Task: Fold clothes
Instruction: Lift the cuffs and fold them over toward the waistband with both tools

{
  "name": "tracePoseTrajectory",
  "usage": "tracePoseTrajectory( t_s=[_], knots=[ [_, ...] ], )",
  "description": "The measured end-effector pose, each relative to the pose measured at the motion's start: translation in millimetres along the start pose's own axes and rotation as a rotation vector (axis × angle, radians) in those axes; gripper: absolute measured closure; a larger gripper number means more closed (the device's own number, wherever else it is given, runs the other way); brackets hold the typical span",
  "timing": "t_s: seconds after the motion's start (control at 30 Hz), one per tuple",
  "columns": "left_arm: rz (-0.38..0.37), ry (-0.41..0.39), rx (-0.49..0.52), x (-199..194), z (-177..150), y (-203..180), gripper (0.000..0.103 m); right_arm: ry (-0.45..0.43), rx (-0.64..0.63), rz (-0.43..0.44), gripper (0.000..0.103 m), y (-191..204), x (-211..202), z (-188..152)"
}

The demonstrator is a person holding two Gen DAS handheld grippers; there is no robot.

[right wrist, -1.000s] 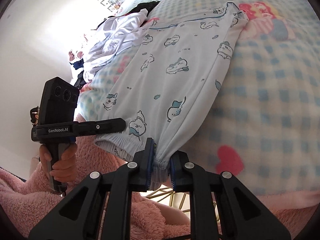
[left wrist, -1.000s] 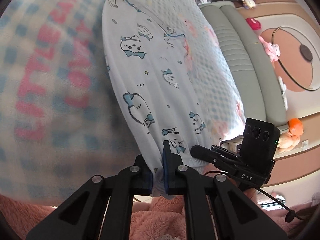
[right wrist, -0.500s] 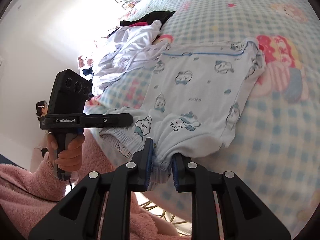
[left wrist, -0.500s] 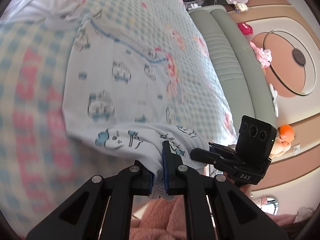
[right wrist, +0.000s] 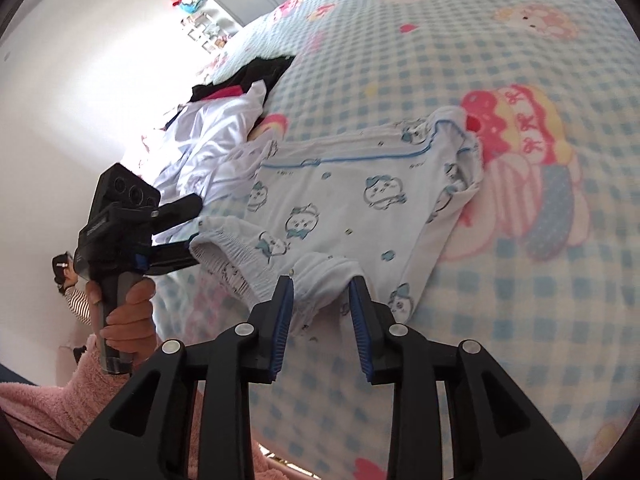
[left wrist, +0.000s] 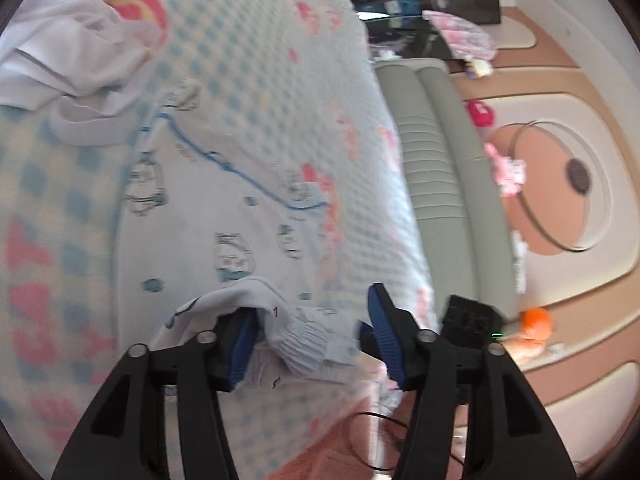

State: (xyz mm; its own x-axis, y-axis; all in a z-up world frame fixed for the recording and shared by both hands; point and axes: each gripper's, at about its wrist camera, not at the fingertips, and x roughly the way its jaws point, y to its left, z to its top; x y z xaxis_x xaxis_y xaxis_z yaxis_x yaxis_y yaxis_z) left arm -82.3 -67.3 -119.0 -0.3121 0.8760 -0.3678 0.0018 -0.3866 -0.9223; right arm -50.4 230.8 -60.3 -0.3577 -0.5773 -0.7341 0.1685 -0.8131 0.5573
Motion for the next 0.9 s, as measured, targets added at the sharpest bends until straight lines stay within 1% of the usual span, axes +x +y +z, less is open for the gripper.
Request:
tracePoseTrajectory(
  t_s=[0.03, 0.13, 0.27, 0.33, 0.37, 0.43, 0.53, 0.6, 0.67, 0.7, 0.77, 0.87, 0.9],
  knots=[
    [-0.002, 0.001, -0.024, 2.0, 2.3, 4.9, 0.043, -0.012, 0.006, -0.004, 0.066, -1.8, -1.5, 1.0],
    [-0.011, 0.001, -0.083, 5.6, 6.8, 18.1, 0.041, -0.046, 0.017, -0.021, 0.064, -6.1, -5.7, 3.1],
    [-0.045, -0.016, -0.094, -2.9, -0.4, 26.5, 0.041, -0.053, -0.058, -0.112, 0.064, 2.1, -5.3, -3.8],
    [-0.041, -0.033, -0.074, -12.9, -4.5, 26.5, 0.041, -0.056, -0.096, -0.158, 0.064, 6.2, -5.2, -7.2],
    [-0.006, -0.042, -0.042, -19.2, -6.1, 24.0, 0.041, -0.052, -0.116, -0.176, 0.064, 7.7, -4.7, -9.3],
    [0.126, -0.056, 0.066, -30.4, -9.7, 13.9, 0.041, -0.018, -0.162, -0.195, 0.064, 8.6, -2.0, -14.8],
    [0.320, -0.056, 0.239, -39.1, -17.6, -3.4, 0.043, 0.030, -0.230, -0.222, 0.064, 12.7, 5.5, -21.6],
    [0.451, -0.054, 0.358, -38.7, -23.0, -15.0, 0.043, 0.058, -0.275, -0.239, 0.065, 17.9, 13.5, -24.8],
    [0.547, -0.049, 0.456, -34.0, -28.0, -23.2, 0.045, 0.086, -0.319, -0.256, 0.064, 23.2, 21.6, -27.9],
    [0.577, -0.033, 0.494, -30.7, -29.5, -24.3, 0.048, 0.101, -0.342, -0.265, 0.064, 25.8, 25.6, -29.5],
    [0.672, 0.013, 0.582, -16.7, -34.7, -27.5, 0.048, 0.129, -0.386, -0.282, 0.065, 31.1, 33.6, -32.6],
    [0.806, 0.113, 0.645, 13.6, -36.8, -30.0, 0.048, 0.139, -0.409, -0.300, 0.065, 34.6, 40.9, -29.6],
    [0.823, 0.128, 0.660, 20.5, -36.9, -32.1, 0.049, 0.139, -0.411, -0.305, 0.065, 35.3, 42.9, -27.8]
  ],
)
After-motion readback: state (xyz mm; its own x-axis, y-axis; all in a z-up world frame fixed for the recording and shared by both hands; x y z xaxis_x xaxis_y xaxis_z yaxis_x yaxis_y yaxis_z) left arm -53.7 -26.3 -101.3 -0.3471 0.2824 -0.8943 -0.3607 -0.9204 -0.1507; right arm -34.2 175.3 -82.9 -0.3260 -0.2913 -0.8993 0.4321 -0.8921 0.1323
